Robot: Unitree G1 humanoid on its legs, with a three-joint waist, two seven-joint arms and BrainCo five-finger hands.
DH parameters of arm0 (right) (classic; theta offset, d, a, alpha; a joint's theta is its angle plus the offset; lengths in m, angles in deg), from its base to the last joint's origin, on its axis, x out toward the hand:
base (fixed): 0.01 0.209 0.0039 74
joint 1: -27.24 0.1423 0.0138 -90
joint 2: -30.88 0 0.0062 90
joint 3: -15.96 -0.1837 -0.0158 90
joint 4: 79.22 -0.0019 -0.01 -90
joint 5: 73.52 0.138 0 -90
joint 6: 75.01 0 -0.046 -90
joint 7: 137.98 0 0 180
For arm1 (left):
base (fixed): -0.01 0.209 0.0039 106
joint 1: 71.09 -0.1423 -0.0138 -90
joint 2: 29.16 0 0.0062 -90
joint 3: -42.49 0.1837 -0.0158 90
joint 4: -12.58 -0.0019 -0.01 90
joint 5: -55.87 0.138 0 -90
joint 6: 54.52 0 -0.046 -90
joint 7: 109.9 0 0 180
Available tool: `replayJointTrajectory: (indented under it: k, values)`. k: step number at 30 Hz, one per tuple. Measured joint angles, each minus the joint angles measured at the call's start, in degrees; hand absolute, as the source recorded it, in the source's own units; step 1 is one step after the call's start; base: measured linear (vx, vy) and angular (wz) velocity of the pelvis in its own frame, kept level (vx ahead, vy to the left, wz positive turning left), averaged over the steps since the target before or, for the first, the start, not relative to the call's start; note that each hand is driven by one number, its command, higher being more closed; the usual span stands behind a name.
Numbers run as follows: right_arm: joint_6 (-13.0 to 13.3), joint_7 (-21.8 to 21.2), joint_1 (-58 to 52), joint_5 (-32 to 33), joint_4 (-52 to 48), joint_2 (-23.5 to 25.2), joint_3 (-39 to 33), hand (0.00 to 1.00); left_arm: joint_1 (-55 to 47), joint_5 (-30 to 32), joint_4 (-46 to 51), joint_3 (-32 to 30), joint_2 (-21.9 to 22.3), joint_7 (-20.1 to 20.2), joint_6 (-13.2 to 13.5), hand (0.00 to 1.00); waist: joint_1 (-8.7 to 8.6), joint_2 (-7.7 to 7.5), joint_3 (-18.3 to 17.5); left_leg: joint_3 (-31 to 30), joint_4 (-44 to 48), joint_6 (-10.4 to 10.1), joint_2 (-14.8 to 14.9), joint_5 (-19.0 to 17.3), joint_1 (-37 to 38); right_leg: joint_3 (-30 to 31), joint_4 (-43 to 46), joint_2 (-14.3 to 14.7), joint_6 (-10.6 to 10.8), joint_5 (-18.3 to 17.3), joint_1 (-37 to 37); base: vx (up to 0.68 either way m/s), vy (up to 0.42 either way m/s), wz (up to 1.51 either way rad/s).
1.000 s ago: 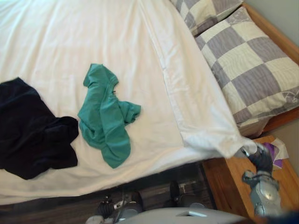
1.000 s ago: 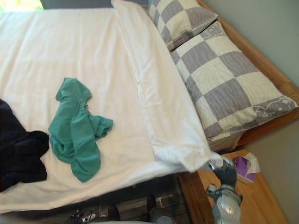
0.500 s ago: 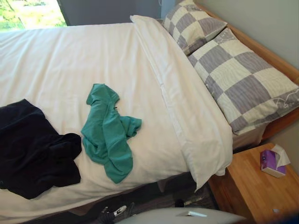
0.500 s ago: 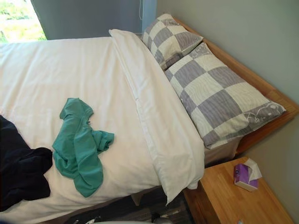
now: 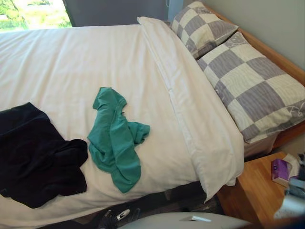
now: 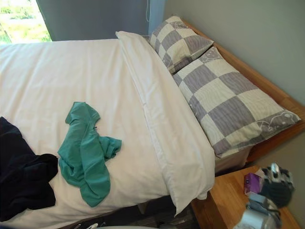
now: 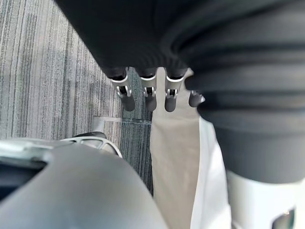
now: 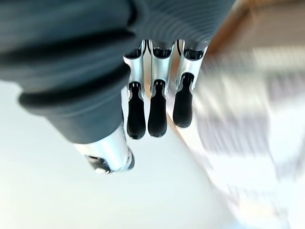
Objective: Tidy the bed and pick cloth on bed and put in laundry
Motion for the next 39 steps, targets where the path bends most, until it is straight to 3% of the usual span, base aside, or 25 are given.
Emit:
replayJointTrajectory:
  k: [2,4,8,11,15,20,24,28,34,39]
  values:
    - [-1.13,-2.24,1.6,2.03,0.0,0.13,3.03,1.0,0.03,-0.02,-0.02,0.75,-0.11,-0.06,0.25,0.0,-0.04,0.19,0.04,-0.75,0.24,0.0,-0.54,0.0,0.0,-1.18,1.25,-0.81,0.11,-1.22,0.02,0.07,0.01,0.28]
    - [-2.22,-3.27,5.38,4.47,-0.01,0.16,7.26,1.0,0.6,-0.18,-0.02,2.71,-0.14,-0.12,0.09,0.0,0.0,1.56,0.99,-2.14,0.72,0.0,-1.01,0.0,-0.02,-1.84,2.98,-1.53,0.39,-1.97,0.02,0.05,0.015,0.29]
    - [-1.9,-3.58,13.12,6.9,-0.07,0.12,13.91,1.0,2.87,-0.52,-0.05,6.16,-0.58,-0.21,-0.56,0.0,0.87,3.27,4.22,-3.6,1.69,0.03,-2.04,-0.02,-1.26,-2.85,5.24,-2.84,0.6,-3.46,-1.24,-0.02,0.017,0.21]
    - [0.33,-2.6,23.14,9.49,-0.1,-1.2,15.51,1.0,6.29,-1.15,-0.07,8.62,-1.65,-0.3,-0.67,0.0,1.71,3.74,8.34,-4.95,4.35,0.73,-3.18,0.4,-7.34,-2.95,7.48,-4.6,0.82,-4.61,-6.71,-0.1,-0.028,0.32]
    - [3.85,-1.2,36.37,12.59,0.05,-6.5,15.61,1.0,10.32,-4.62,0.03,9.55,-1.59,-0.33,-0.22,0.0,2.41,5.79,15.74,-5.71,7.43,1.7,-3.22,1.0,-14.54,-3.19,9.34,-5.55,0.84,-4.6,-12.77,-0.09,-0.021,0.26]
    - [9.99,-0.99,39.82,20.29,0.03,-8.3,14.74,1.0,12.33,-5.06,0.22,10.04,-0.88,-1.38,1.74,0.0,2.86,8.16,19.96,-5.19,8.71,2.04,-2.92,1.46,-21.14,-2.78,11.31,-5.7,0.85,-4.59,-19.88,-0.03,-0.018,0.03]
    - [12.85,-1.39,40.0,25.93,0.05,-8.35,13.5,1.0,13.12,-5.07,0.37,10.67,-0.14,-2.75,2.1,0.0,2.35,10.5,22.76,-4.43,8.58,1.07,-3.42,2.55,-23.36,-2.64,11.77,-6.44,0.85,-4.59,-22.51,0.02,0.012,0.01]
    - [12.85,-5.16,39.79,26.48,0.35,-8.24,14.17,1.0,13.55,-5.12,0.67,11.08,0.3,-2.85,2.62,0.0,1.78,11.69,24.22,-0.82,8.33,1.17,-3.98,4.18,-24.34,-1.23,12.1,-6.95,0.85,-4.59,-24.58,0.04,0.019,-0.12]
    - [12.14,-11.86,37.75,28.57,0.53,-8.07,14.55,1.0,13.6,-6.38,0.66,11.7,0.01,-2.86,3.55,0.0,1.48,11.69,24.21,0.97,6.66,0.99,-4.78,8.36,-25.64,-1.22,11.81,-7.74,0.82,-4.57,-26.32,0.04,-0.035,0.06]
    - [10.88,-21.74,30.11,28.48,0.06,-6.73,17.79,1.0,13.59,-6.8,0.62,11.57,0.15,-2.94,4.38,0.0,1.45,11.68,24.2,2.29,6.66,1.18,-4.17,9.72,-24.79,-1.03,11.79,-7.15,0.7,-4.49,-25.71,0.06,-0.061,-0.06]
